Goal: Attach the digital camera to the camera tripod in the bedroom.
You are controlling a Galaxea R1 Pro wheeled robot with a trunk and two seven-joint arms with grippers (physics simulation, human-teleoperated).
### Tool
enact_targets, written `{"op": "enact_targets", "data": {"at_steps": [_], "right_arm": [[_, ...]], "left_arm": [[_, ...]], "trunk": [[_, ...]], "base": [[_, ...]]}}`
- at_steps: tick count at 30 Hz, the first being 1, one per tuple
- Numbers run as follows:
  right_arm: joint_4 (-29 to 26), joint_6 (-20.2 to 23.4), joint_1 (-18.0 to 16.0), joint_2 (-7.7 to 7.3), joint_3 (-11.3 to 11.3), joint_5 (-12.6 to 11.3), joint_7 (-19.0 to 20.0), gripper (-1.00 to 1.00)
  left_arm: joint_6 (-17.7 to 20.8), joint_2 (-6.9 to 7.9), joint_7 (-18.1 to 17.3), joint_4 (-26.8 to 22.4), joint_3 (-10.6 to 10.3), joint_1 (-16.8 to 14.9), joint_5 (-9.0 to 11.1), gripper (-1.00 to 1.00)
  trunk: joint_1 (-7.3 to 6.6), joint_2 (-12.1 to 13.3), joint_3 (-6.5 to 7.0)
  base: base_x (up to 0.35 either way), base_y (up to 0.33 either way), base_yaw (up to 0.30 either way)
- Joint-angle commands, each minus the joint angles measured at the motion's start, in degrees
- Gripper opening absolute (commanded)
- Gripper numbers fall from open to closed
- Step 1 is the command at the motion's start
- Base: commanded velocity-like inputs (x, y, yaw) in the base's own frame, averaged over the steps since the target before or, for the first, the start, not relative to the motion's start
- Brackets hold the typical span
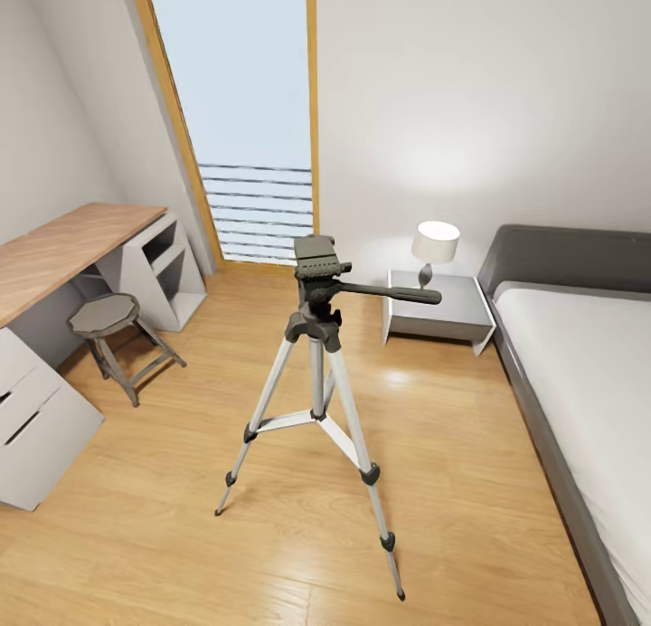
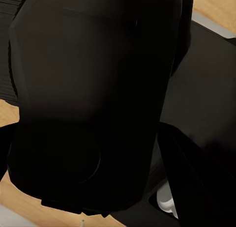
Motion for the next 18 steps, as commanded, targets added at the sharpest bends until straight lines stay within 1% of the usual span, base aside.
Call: {"op": "enact_targets", "data": {"at_steps": [1,18], "right_arm": [[0.08,0.04,-0.07,-0.03,-0.5,0.59,0.15,1.0],[0.08,-1.44,-0.07,-0.16,-0.41,0.8,0.14,1.0]], "left_arm": [[-0.1,-0.01,0.1,0.01,-0.47,-0.03,0.39,-1.0],[-0.02,-0.53,0.1,0.06,-0.47,-0.02,0.39,-1.0]], "trunk": [[0.03,-0.09,-0.09],[0.03,-0.09,-0.1]], "base": [[0.0,0.0,0.0],[0.0,0.0,0.0]]}}
